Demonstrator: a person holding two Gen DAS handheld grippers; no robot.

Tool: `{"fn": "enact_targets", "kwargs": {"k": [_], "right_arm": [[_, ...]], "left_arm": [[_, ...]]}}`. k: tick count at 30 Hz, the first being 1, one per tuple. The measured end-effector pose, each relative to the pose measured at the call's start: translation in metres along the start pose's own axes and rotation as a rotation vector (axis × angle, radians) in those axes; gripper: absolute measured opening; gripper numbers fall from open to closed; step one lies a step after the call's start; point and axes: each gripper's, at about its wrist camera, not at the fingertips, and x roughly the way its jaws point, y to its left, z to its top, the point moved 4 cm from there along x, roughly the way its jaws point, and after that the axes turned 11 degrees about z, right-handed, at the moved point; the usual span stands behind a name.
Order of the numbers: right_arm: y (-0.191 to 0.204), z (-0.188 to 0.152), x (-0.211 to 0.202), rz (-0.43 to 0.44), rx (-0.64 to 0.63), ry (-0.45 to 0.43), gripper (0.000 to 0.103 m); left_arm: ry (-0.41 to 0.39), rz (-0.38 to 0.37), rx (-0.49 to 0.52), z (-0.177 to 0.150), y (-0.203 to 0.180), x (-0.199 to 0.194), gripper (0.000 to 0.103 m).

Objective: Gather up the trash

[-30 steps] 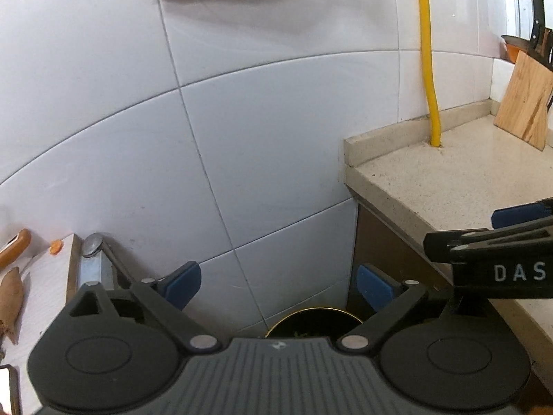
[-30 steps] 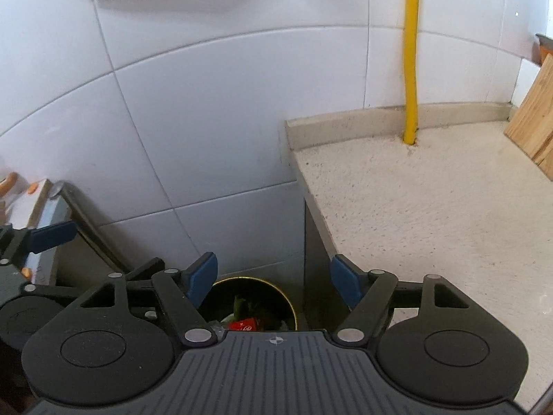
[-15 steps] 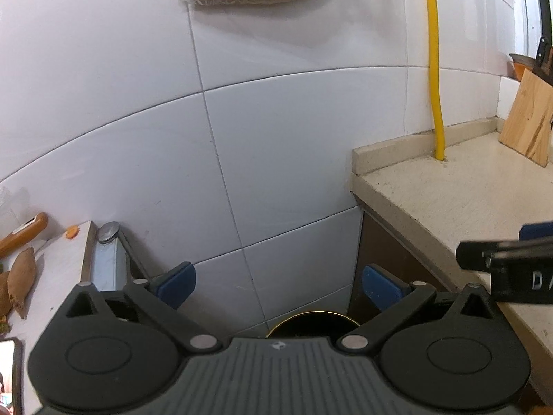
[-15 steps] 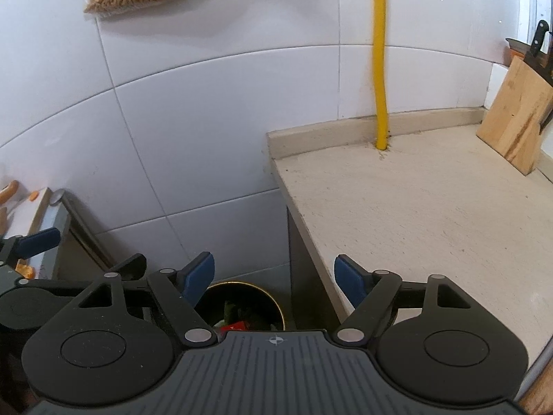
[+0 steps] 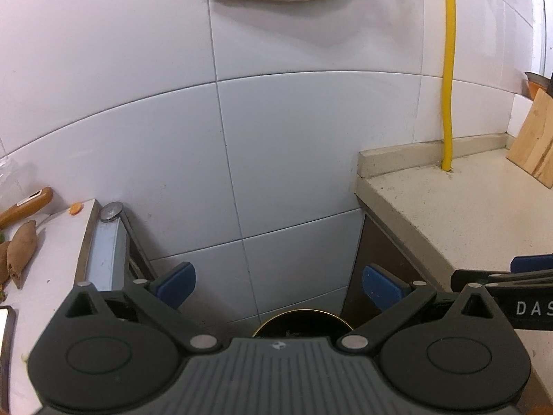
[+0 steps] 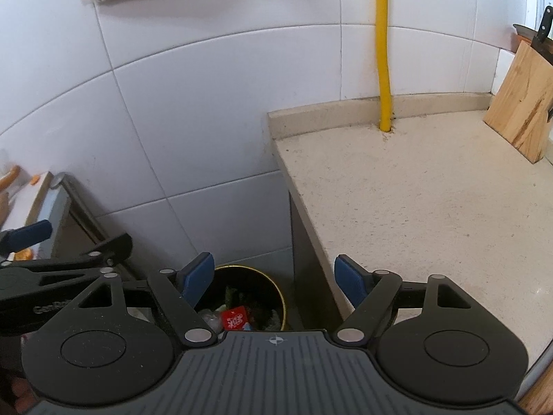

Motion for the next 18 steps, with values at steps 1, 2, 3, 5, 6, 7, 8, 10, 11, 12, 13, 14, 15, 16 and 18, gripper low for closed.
{"fn": "enact_targets", "kwargs": {"k": [1,2,3,5,6,7,8,10,11,12,13,14,15,16,18], "right_arm": [[-0.002,0.000,0.001,0.002,0.001,0.007,0.082],[-0.004,0.000,0.002,0.005,0.003,0.013,0.082],[-0.006,0.000,0.003,0.008,0.004,0.015,0.082],[-0.009,0.000,0.003,0.013,0.006,0.019,0.082],[-0.011,0.000,0.004,0.018,0.009,0.021,0.082],[-0.012,0.001,0.004,0.024,0.008,0.022,0.082],[-0.013,0.002,0.004,0.026,0.005,0.023,0.082],[-0.015,0.003,0.004,0.034,0.003,0.023,0.082],[-0.016,0.004,0.004,0.039,0.002,0.024,0.082],[-0.016,0.005,0.004,0.041,0.000,0.023,0.082],[-0.017,0.006,0.004,0.044,-0.003,0.024,0.082],[-0.017,0.007,0.005,0.048,-0.005,0.025,0.082],[-0.017,0.008,0.005,0.052,-0.007,0.026,0.082],[-0.017,0.008,0.006,0.055,-0.011,0.027,0.082],[-0.017,0.009,0.008,0.061,-0.016,0.032,0.082]], "left_arm": [[0.001,0.005,0.004,0.000,-0.002,-0.001,0.100],[0.001,0.008,0.007,0.001,-0.003,-0.001,0.100],[0.001,0.010,0.003,0.001,-0.004,-0.002,0.100],[0.000,0.017,-0.001,0.003,-0.006,-0.004,0.100],[0.002,0.020,-0.003,0.003,-0.007,-0.005,0.100],[-0.001,0.024,-0.006,0.003,-0.008,-0.005,0.100],[-0.007,0.031,-0.007,0.004,-0.008,-0.006,0.100],[-0.015,0.043,-0.008,0.004,-0.010,-0.008,0.100],[-0.015,0.046,-0.010,0.005,-0.010,-0.008,0.100],[-0.019,0.052,-0.013,0.005,-0.010,-0.008,0.100],[-0.022,0.057,-0.012,0.006,-0.010,-0.009,0.100],[-0.024,0.064,-0.010,0.006,-0.010,-0.009,0.100],[-0.024,0.069,-0.010,0.006,-0.011,-0.009,0.100],[-0.024,0.072,-0.013,0.006,-0.010,-0.009,0.100],[-0.016,0.076,-0.020,0.006,-0.010,-0.008,0.100]]}}
